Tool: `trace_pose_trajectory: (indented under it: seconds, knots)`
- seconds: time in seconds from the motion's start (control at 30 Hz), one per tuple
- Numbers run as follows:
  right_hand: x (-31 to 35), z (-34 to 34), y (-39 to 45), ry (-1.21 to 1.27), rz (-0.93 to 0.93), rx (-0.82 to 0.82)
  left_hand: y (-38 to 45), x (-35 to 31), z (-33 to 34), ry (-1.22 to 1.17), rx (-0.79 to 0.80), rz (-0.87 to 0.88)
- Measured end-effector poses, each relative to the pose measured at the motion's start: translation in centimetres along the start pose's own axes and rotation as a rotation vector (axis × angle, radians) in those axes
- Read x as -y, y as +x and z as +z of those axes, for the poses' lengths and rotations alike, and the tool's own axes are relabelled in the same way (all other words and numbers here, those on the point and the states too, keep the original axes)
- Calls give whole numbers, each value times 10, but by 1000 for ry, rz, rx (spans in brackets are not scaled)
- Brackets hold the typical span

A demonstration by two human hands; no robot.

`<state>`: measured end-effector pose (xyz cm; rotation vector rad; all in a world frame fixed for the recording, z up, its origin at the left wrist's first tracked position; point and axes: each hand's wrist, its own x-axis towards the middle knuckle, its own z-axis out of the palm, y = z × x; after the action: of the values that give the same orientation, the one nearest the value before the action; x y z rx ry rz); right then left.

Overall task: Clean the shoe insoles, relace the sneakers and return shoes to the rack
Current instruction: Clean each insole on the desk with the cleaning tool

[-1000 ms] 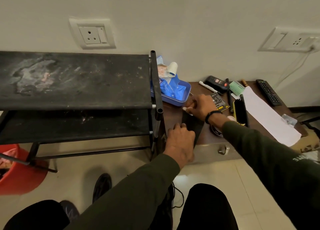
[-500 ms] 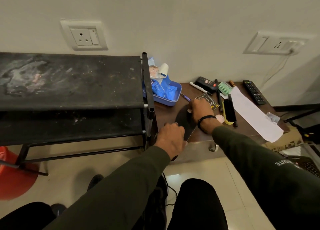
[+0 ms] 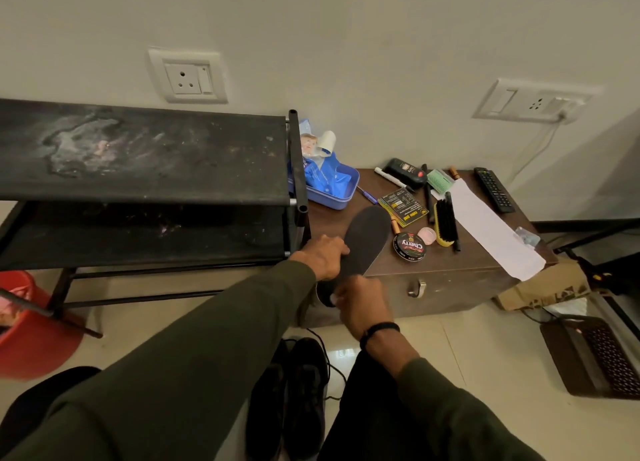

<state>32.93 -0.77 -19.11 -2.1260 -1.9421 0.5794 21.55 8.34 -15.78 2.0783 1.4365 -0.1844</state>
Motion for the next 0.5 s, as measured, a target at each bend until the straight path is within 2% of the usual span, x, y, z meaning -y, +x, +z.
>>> trace_pose_trajectory:
  seconds: [0.07,0.17,0.3,0.37,0.43,0.5]
  knots:
    - [11,8,-12,11,-50,73,-5,5,3,-37,2,6]
    - [24,2,-27,239,-43,84,-12,14,15,-162,-21,-2]
    - [20,-16,-47,527,-20,37,-29,18,34,-526,-253,-117]
    - [14,-24,-53,670,32,-38,-39,19,37,-785,-275,-191]
    - [6,-27,-55,776,108,-200,-45,17,39,-1072,-227,-278]
    - [3,-30,-57,937,216,-315,-55,14,42,-1254,-172,-341]
